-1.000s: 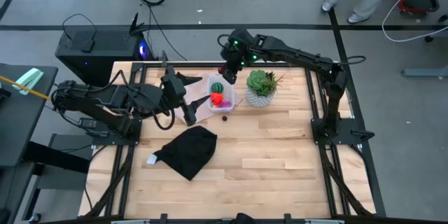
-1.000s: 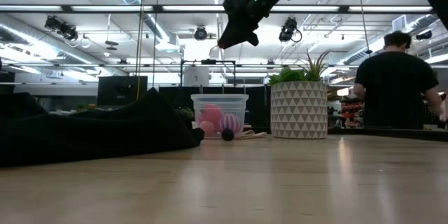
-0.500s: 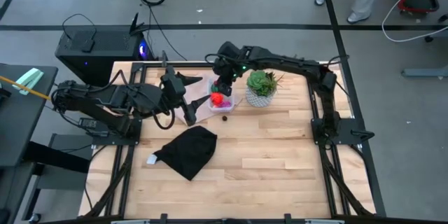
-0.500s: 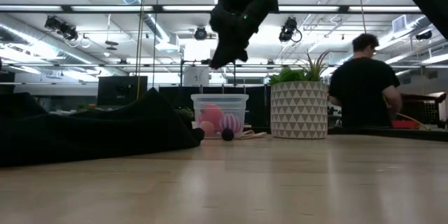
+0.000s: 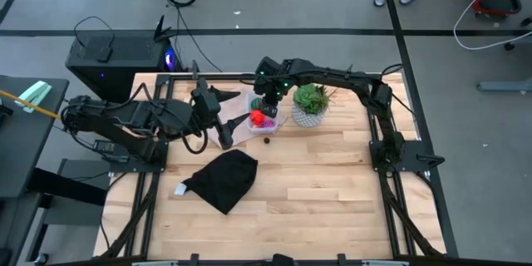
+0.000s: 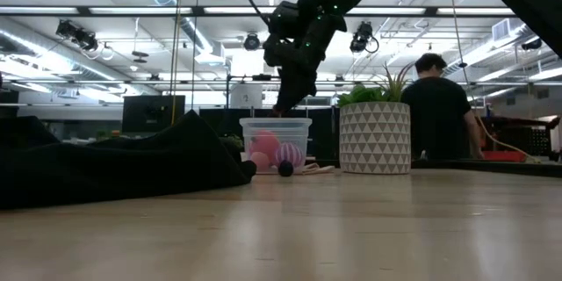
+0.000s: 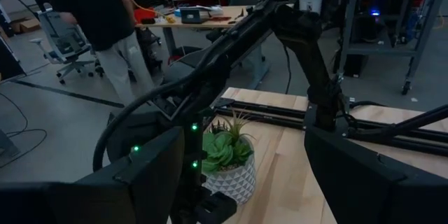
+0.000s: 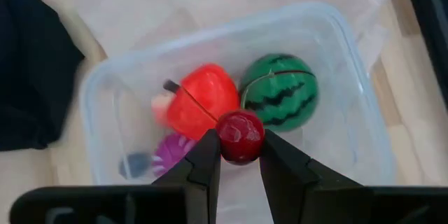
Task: Pick and placing Produce into tupperware
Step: Put the cherry into the transparent bin, then put the plum into the transparent bin
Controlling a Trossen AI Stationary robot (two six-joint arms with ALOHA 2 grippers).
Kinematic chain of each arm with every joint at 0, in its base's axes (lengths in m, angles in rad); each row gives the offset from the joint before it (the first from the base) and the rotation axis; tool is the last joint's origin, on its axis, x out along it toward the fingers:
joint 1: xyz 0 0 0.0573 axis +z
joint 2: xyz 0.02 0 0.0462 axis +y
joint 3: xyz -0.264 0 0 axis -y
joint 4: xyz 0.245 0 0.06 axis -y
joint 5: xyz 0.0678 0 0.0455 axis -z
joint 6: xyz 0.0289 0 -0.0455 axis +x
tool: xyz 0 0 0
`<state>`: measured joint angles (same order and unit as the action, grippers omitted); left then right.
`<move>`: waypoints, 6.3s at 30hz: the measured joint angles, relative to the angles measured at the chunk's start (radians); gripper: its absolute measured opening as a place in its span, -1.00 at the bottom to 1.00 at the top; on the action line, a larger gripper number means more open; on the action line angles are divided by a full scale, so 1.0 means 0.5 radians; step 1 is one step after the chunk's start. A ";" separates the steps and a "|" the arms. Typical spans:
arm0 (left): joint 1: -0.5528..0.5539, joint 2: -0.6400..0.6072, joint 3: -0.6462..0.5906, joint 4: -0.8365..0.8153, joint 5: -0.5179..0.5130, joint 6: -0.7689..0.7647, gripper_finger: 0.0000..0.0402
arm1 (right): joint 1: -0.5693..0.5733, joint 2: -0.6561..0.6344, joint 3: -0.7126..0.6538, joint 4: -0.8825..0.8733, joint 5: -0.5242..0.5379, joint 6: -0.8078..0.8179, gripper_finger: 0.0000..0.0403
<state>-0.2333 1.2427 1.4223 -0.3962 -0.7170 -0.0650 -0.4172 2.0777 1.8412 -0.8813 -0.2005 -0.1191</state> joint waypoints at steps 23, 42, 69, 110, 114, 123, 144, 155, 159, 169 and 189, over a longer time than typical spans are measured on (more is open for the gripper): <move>0.000 0.000 0.000 -0.037 0.000 0.017 0.50 | -0.012 0.091 0.001 -0.098 0.139 -0.032 -0.55; 0.000 0.000 0.000 -0.058 0.000 0.008 0.51 | 0.029 0.095 0.000 -0.118 0.142 -0.032 -0.54; 0.001 0.000 0.000 -0.058 0.000 0.013 0.51 | 0.080 0.094 0.000 -0.147 0.162 -0.068 -0.52; 0.000 0.000 -0.001 -0.101 0.000 0.007 0.51 | 0.096 -0.169 0.000 -0.228 0.259 -0.097 -0.34; 0.000 0.000 -0.001 -0.102 0.000 0.008 0.51 | 0.099 -0.342 0.001 -0.384 0.308 -0.024 -0.34; 0.001 0.000 -0.001 -0.100 -0.001 0.094 0.51 | 0.444 -0.767 -0.130 -0.893 0.310 0.442 -0.35; -0.209 -0.001 -0.001 -0.099 0.024 0.259 0.51 | 2.196 -1.092 -1.499 0.571 0.991 3.119 -0.35; -0.343 -0.001 -0.001 -0.055 0.025 0.203 0.51 | 2.161 -0.339 -1.110 0.535 1.692 3.075 -0.36; -0.383 -0.002 -0.001 -0.053 0.024 0.188 0.51 | 1.995 -0.144 -1.012 0.542 1.763 3.068 -0.36; -0.391 -0.002 -0.001 -0.169 0.017 0.310 0.51 | 1.820 0.035 -0.892 0.442 2.068 3.108 -0.36; -0.300 -0.125 -0.001 -0.479 -0.016 0.573 0.51 | 1.674 0.355 -0.894 0.968 2.492 2.959 -0.24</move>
<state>-0.3831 1.1801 1.4217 -0.6356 -0.7251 0.2213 0.4199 2.2551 1.3941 -0.3976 1.0453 1.3605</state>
